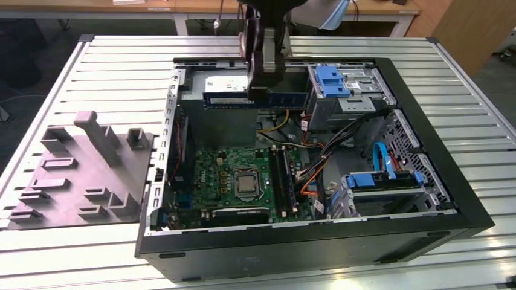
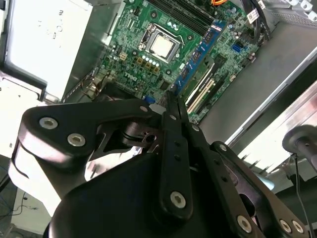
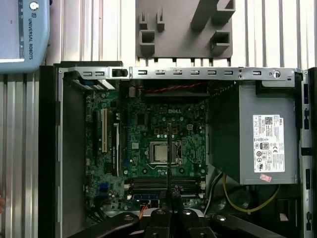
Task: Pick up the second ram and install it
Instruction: 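Pick up the second ram and move it above second insertion slot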
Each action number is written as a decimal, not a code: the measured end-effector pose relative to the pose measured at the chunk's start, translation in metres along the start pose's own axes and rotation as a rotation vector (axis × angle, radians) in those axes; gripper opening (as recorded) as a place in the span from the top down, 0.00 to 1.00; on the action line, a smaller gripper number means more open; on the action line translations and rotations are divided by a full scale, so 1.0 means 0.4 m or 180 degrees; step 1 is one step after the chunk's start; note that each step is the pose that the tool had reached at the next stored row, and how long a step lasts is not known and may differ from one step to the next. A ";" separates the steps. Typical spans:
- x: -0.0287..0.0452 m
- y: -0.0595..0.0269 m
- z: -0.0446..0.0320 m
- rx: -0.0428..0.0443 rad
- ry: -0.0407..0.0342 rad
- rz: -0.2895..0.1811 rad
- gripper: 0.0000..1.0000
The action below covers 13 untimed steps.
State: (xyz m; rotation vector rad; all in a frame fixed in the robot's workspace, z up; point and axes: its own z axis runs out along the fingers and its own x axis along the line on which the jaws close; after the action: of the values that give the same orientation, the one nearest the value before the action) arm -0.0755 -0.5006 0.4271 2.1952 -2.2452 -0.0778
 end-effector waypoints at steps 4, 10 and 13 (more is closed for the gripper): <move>0.000 -0.007 0.018 0.0000 0.0000 0.0000 0.89; 0.001 -0.022 0.045 0.0000 0.0000 -0.0002 0.89; 0.002 -0.024 0.058 -0.0001 0.0001 -0.0022 0.89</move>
State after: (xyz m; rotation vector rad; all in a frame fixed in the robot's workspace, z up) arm -0.0665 -0.5006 0.4035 2.2028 -2.2374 -0.0776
